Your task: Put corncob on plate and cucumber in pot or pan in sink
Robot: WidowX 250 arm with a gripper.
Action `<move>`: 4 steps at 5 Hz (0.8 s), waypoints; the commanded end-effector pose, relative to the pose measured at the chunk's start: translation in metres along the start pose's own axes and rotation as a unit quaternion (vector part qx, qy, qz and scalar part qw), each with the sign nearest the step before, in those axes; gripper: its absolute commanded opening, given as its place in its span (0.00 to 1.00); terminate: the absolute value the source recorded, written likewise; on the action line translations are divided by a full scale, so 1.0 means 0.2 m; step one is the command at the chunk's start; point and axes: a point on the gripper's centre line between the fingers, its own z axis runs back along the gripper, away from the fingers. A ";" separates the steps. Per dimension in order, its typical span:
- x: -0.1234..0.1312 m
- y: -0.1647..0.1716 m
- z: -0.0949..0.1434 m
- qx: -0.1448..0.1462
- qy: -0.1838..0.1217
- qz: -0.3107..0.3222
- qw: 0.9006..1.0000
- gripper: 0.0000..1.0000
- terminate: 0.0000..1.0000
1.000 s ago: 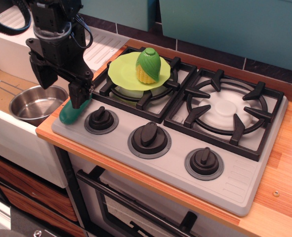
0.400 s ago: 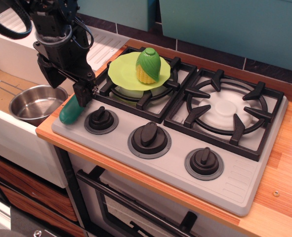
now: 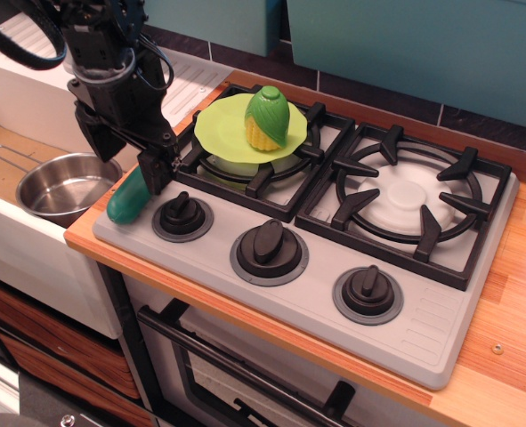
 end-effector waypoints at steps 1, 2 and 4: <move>0.01 0.00 -0.06 -0.007 -0.032 0.005 0.999 1.00 0.00; -0.02 -0.02 -0.07 -0.009 -0.032 0.009 0.999 1.00 0.00; -0.05 -0.04 -0.09 -0.016 -0.049 0.015 0.999 1.00 0.00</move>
